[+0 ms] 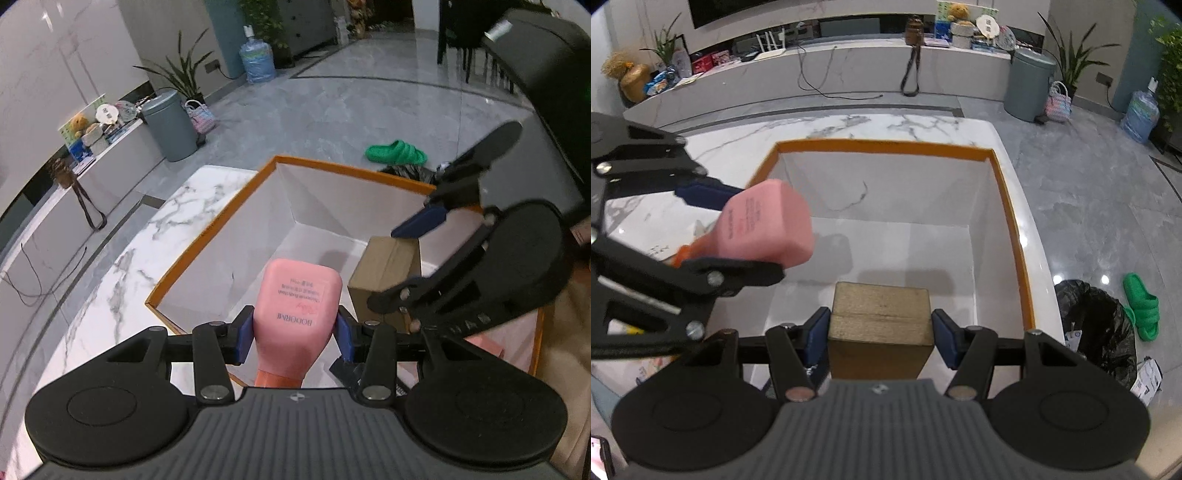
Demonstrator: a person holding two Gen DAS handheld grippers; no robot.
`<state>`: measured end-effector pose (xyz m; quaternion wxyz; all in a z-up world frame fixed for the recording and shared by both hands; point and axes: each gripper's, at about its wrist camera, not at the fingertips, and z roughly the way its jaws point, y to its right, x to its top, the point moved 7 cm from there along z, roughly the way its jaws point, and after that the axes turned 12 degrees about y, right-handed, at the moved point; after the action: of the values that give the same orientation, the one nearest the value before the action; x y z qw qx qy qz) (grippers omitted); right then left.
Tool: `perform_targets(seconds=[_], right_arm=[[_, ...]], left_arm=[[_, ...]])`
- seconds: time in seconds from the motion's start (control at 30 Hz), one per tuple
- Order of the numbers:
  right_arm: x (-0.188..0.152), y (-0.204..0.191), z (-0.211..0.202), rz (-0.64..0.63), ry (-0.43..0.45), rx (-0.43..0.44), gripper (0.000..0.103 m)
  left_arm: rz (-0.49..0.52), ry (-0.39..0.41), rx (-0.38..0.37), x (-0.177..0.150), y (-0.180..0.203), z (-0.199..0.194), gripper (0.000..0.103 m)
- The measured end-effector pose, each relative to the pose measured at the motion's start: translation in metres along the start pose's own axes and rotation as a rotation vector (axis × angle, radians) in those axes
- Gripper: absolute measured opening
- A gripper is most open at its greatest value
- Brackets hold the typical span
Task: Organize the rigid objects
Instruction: 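Lift the cube and pink bottle and carry them over the box, then lower the cube and pink bottle into the box and release both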
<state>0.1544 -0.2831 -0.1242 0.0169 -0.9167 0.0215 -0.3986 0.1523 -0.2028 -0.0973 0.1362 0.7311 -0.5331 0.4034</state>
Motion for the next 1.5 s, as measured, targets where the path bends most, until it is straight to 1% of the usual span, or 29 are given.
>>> perform_targets(seconds=[0.1,0.17,0.3,0.47,0.6,0.73,0.83,0.9,1.03,1.13,1.2,1.27,1.43,1.5], right_arm=[[-0.006,0.003,0.006,-0.018,-0.016,-0.014,0.059],[-0.011,0.006,0.010,-0.015,-0.029,-0.023,0.059],[-0.019,0.010,0.012,0.015,-0.041,-0.020,0.059],[-0.024,0.008,0.015,0.015,-0.058,-0.017,0.059],[-0.024,0.007,0.014,0.019,-0.060,-0.012,0.059],[-0.023,0.004,0.016,0.018,-0.061,-0.006,0.059],[-0.022,0.000,0.016,0.013,-0.058,0.005,0.059],[-0.023,-0.004,0.017,0.010,-0.059,0.012,0.059],[-0.023,-0.007,0.016,-0.011,-0.052,0.007,0.059],[-0.023,-0.006,0.016,-0.001,-0.057,0.010,0.059],[-0.023,-0.004,0.016,-0.004,-0.057,-0.002,0.059],[-0.023,-0.003,0.016,-0.003,-0.058,-0.004,0.059],[-0.023,-0.007,0.013,-0.012,-0.060,-0.002,0.059],[-0.023,-0.008,0.013,-0.014,-0.060,0.001,0.059]], left_arm=[[0.044,-0.021,0.000,-0.003,0.009,0.004,0.050],[0.123,-0.028,0.022,-0.007,0.016,0.007,0.049],[0.247,-0.049,0.006,-0.015,0.031,0.012,0.049],[0.390,-0.090,0.025,-0.029,0.045,0.020,0.049],[0.412,-0.152,-0.006,-0.043,0.051,0.027,0.049],[0.428,-0.201,-0.003,-0.057,0.050,0.030,0.048],[0.432,-0.214,-0.012,-0.061,0.051,0.030,0.050],[0.432,-0.221,-0.009,-0.060,0.053,0.030,0.053],[0.383,-0.214,-0.027,-0.056,0.051,0.026,0.056],[0.337,-0.178,-0.015,-0.051,0.046,0.019,0.063],[0.287,-0.149,-0.022,-0.046,0.041,0.013,0.066],[0.216,-0.121,-0.031,-0.040,0.035,0.007,0.066],[-0.048,-0.048,-0.048,-0.023,0.008,-0.014,0.066],[-0.119,-0.036,-0.041,-0.018,0.000,-0.018,0.065]])
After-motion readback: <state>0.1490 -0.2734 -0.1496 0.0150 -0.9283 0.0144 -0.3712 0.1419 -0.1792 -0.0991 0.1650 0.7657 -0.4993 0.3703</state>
